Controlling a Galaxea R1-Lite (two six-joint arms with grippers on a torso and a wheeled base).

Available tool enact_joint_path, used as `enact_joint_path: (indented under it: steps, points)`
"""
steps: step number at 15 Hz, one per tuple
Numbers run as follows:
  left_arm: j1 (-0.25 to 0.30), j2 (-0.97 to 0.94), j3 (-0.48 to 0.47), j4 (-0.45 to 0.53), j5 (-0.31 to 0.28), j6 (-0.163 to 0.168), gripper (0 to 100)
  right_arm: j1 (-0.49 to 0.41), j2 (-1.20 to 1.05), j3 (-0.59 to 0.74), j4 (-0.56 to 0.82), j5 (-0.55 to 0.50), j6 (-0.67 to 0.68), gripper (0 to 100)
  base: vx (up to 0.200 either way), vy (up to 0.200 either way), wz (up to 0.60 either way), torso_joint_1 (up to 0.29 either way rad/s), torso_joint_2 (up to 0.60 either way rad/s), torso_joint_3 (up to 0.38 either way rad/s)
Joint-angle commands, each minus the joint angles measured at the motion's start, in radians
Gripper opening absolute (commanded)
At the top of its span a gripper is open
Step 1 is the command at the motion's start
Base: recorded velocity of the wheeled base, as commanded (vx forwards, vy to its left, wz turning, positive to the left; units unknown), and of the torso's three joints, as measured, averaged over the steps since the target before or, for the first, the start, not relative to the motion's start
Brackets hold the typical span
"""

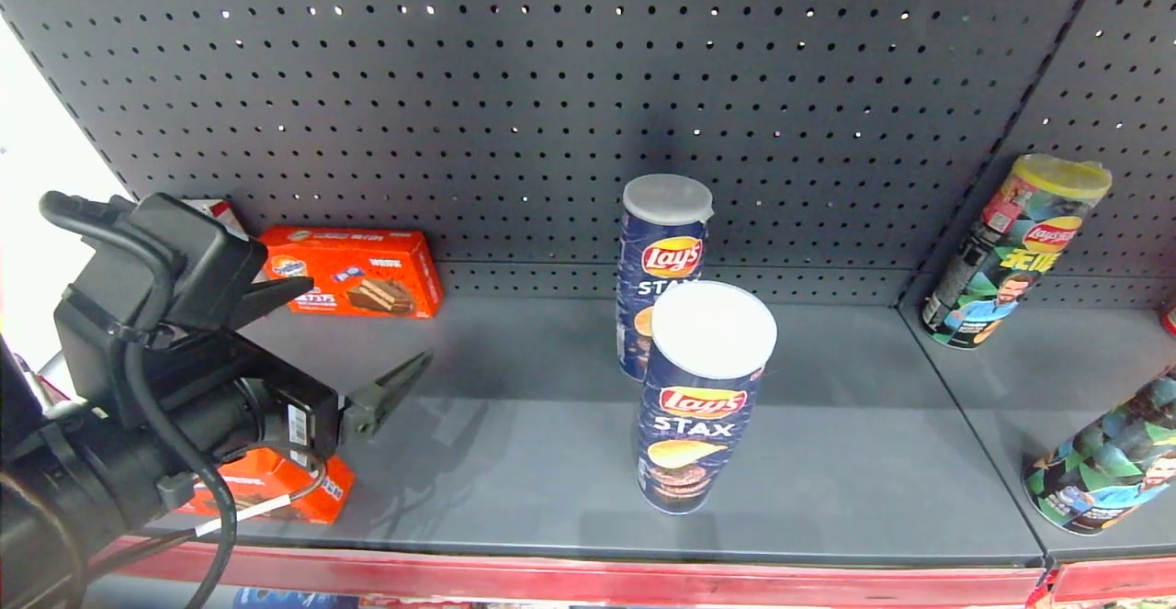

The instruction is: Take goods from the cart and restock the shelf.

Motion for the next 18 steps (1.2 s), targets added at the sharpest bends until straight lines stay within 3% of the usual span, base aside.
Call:
enact_joint_path:
  steps: [1, 3, 7, 11, 18]
  points:
    - [0.003, -0.011, 0.001, 0.000, 0.001, -0.006, 100, 0.084, 0.312, -0.204, -0.035, 0.065, 0.001, 100, 0.000, 0.000, 0.00, 0.000, 0.00, 0.000]
    - [0.006, -0.026, 0.018, 0.000, 0.001, -0.030, 100, 0.154, 0.397, -0.244, -0.061, 0.099, -0.068, 100, 0.000, 0.000, 0.00, 0.000, 0.00, 0.000]
    - [0.015, -0.055, 0.042, 0.000, -0.001, -0.030, 100, 0.297, 0.535, -0.316, -0.083, 0.099, -0.106, 100, 0.000, 0.000, 0.00, 0.000, 0.00, 0.000]
    - [0.017, -0.057, 0.042, 0.000, -0.001, -0.030, 100, 0.417, 0.747, -0.367, -0.224, 0.098, -0.113, 100, 0.000, 0.000, 0.00, 0.000, 0.00, 0.000]
    - [0.015, -0.068, 0.049, 0.000, -0.003, -0.029, 100, 0.527, 0.966, -0.460, -0.219, 0.093, -0.171, 100, 0.000, 0.000, 0.00, 0.000, 0.00, 0.000]
